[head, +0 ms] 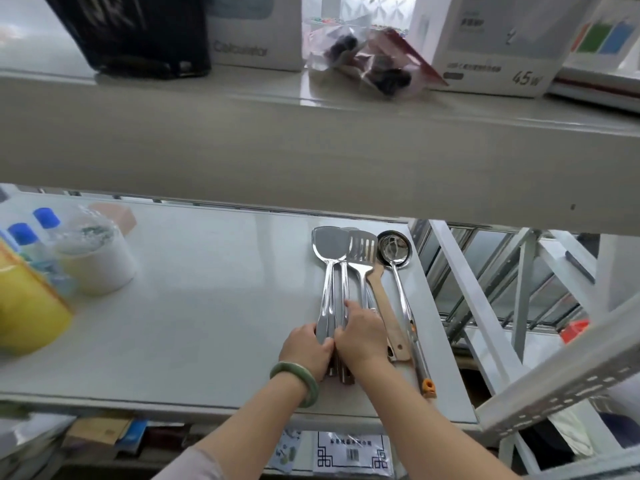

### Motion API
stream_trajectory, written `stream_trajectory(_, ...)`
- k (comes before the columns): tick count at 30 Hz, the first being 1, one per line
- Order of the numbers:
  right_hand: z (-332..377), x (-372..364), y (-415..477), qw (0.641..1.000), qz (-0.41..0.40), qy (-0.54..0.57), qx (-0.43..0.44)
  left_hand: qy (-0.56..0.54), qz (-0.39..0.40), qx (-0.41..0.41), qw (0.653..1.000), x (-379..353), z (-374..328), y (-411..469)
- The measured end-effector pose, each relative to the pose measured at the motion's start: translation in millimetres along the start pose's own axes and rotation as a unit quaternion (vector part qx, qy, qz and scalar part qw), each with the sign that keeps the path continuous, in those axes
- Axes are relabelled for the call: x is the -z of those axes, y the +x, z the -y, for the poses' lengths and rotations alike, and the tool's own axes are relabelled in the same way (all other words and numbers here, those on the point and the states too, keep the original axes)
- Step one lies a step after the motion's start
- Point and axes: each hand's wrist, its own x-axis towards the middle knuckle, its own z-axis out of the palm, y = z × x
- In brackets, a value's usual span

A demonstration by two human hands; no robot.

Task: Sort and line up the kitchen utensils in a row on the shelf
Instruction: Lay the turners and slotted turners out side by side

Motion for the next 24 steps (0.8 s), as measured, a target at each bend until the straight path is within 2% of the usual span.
stream_trajectory(6, 14.5, -9.4, -1.1, 0.991, 0.031, 0.114, -0.059, -0.076, -0.001, 0.034, 0.997, 14.1, 8.6, 2.9)
stream_trajectory(13, 32.1, -17.1, -5.2, 0.948, 0.042, 0.298, -0.106, -0.178, 0.009, 0.034, 0.983, 25.1, 20.7, 2.1)
stream_trajectory(17, 41.5, -29.5, -8.9, 0.941, 0.020, 0.328, -0.088, -0.201, 0.002, 0.017, 0.980, 37.3, 29.3, 1.0)
stream_trajectory(24, 83.2, -51.7, -9.0, 0.924, 0.042, 0.370, -0.085, -0.205, -0.037, 0.000, 0.978, 72.3, 56.9, 3.8)
